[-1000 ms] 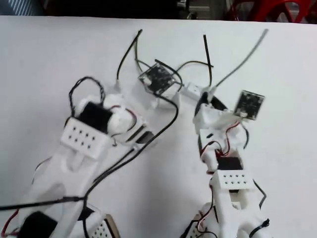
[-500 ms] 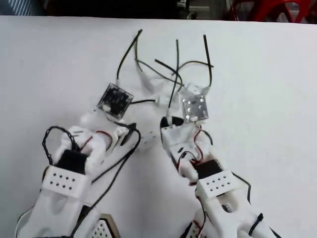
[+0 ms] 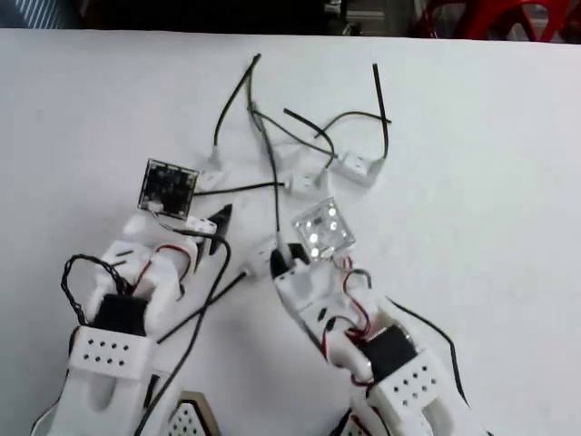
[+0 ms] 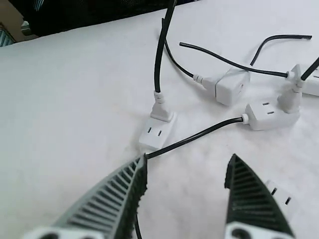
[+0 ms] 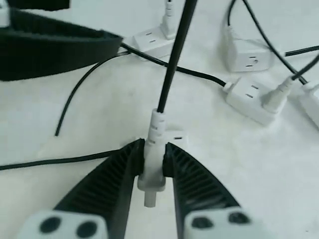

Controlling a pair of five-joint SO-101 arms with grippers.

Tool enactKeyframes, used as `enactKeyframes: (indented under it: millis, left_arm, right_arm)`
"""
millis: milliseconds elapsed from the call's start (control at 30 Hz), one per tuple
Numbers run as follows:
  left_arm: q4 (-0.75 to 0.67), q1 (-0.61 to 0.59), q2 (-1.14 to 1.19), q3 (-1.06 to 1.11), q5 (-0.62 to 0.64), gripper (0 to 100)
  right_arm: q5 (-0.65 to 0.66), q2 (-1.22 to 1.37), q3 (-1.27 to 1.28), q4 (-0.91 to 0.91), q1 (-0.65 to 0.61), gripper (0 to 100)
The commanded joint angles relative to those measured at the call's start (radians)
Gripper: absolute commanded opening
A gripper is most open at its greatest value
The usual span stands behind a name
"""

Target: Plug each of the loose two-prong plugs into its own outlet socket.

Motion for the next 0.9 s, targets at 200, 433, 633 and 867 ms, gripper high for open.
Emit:
enactKeyframes:
  millis: [200,433,633,867]
  left_arm:
    - [-0.018,0.134,-0.027,-0.006,0.002,26]
    - [0.066,0.231,-0.041,-0.012,-0.089,26]
    - [0.186,0.320,-0.182,-0.005,-0.132,26]
    - [0.222,0.315,-0.288,0.041,-0.132,25]
  right_arm:
    - [0.104,-0.113,0.115,-0.064,-0.099,1.7]
    - [0.104,-0.108,0.120,-0.091,-0.094,1.7]
    - [0.100,-0.108,0.120,-0.094,-0.093,1.7]
    - [0.107,-0.107,0.120,-0.124,-0.027,1.7]
